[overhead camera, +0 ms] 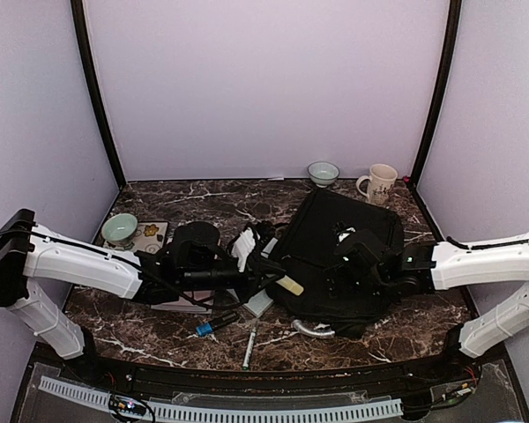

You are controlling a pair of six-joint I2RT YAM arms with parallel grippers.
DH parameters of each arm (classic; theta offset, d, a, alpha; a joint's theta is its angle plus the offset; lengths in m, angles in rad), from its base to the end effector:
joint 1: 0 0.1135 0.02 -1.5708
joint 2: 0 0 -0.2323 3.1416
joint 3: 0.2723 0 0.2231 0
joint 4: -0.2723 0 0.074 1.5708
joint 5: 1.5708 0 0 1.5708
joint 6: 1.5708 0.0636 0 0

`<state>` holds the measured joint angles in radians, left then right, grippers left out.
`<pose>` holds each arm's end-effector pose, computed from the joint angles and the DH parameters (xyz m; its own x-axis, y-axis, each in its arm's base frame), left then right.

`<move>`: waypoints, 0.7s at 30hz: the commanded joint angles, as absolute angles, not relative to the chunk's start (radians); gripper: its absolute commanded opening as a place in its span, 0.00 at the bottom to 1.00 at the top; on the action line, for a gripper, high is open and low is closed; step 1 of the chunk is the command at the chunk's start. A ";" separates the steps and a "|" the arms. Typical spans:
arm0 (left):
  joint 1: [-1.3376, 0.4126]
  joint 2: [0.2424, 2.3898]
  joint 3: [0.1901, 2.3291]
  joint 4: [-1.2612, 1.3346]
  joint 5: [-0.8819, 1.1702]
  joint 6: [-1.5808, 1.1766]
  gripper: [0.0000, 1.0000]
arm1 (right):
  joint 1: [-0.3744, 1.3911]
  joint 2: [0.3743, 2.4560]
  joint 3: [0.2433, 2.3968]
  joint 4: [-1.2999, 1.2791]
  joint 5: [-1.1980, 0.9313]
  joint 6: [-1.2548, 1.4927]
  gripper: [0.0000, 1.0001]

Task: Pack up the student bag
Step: Pick up the student bag from the upper front pocket.

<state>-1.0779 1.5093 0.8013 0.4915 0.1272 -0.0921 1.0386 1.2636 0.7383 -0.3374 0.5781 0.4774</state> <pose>0.1547 -0.3050 0.2218 -0.1870 0.1553 -0.9700 0.9192 0.3761 -0.1170 0.1561 0.1965 0.1824 -0.5911 -0.2454 -0.7684 -0.3037 0.9502 -0.0698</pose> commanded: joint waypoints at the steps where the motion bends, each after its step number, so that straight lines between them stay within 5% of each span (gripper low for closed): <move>1: -1.077 1.534 0.800 0.526 0.106 -0.063 0.00 | 1.035 1.360 0.789 -0.394 0.697 0.365 1.00; 13: -1.077 1.569 0.747 0.581 0.107 -0.080 0.00 | 0.963 1.597 0.861 -0.323 0.781 0.388 0.98; 21: -1.077 1.595 0.748 0.590 0.127 -0.092 0.00 | 0.922 1.624 0.876 -0.260 0.856 0.402 0.63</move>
<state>-1.0779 1.5883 0.7605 0.5652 0.1135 -0.0837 0.9375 1.6367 0.8700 -0.3225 0.7822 0.4061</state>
